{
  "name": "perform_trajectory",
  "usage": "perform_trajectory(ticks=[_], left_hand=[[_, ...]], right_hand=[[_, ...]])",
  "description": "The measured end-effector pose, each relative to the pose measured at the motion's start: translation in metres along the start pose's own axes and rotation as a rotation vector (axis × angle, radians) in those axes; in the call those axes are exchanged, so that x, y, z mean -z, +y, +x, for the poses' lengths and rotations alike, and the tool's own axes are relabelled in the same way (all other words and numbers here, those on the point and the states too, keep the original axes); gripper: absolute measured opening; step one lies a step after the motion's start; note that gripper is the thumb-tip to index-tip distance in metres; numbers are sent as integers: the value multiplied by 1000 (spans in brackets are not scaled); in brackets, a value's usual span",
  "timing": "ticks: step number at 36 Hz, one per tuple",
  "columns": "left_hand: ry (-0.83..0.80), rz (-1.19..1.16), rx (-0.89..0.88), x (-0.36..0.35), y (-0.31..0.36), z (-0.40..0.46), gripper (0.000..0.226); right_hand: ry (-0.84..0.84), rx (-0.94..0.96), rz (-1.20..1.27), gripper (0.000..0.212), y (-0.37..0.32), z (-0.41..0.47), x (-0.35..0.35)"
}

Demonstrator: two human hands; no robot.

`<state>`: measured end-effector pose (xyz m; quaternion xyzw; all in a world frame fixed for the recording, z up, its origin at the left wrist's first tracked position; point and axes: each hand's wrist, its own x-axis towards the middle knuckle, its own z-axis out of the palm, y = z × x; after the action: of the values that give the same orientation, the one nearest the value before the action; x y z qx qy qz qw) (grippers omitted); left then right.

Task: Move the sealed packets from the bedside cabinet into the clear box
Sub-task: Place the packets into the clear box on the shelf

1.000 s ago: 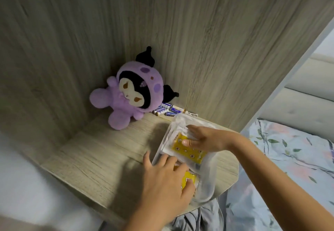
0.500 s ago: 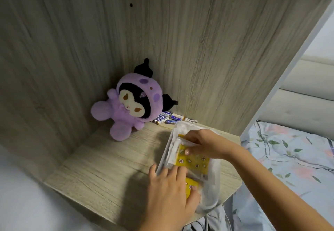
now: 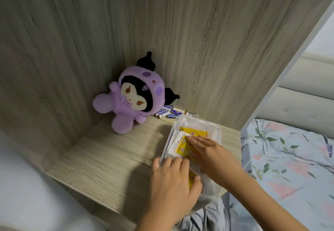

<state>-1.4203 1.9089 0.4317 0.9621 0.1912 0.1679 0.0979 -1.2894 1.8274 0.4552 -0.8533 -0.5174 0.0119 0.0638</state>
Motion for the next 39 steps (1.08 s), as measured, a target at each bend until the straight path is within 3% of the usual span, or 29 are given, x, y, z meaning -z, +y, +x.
perform_trajectory(ticks=[3,7,11,20,25,27,30,33,35,39], left_hand=[[-2,9,6,0,0,0,44],[-25,-10,-1,1,0,0,47],[-35,-8,-14,0,0,-1,45],[-154,57,-35,8,2,3,47],[-305,22,-2,19,4,4,80],[-297,-115,45,24,0,6,68],[-231,-310,96,36,-13,10,41],[-135,-303,44,51,-28,14,30],[-110,-248,-54,56,-32,19,29],[-95,-116,-294,56,-17,35,26]], right_hand=[[-109,-9,-95,67,2,3,4],[-90,17,-189,59,10,13,8],[-114,3,-123,47,19,18,12],[-46,37,-25,47,24,11,3],[1,8,52,45,24,9,-1],[51,-1,176,47,24,7,-3],[290,-145,412,30,28,-4,-2],[512,-337,421,26,30,-26,4],[502,-464,395,25,33,-47,7],[325,-667,203,24,38,-100,4]])
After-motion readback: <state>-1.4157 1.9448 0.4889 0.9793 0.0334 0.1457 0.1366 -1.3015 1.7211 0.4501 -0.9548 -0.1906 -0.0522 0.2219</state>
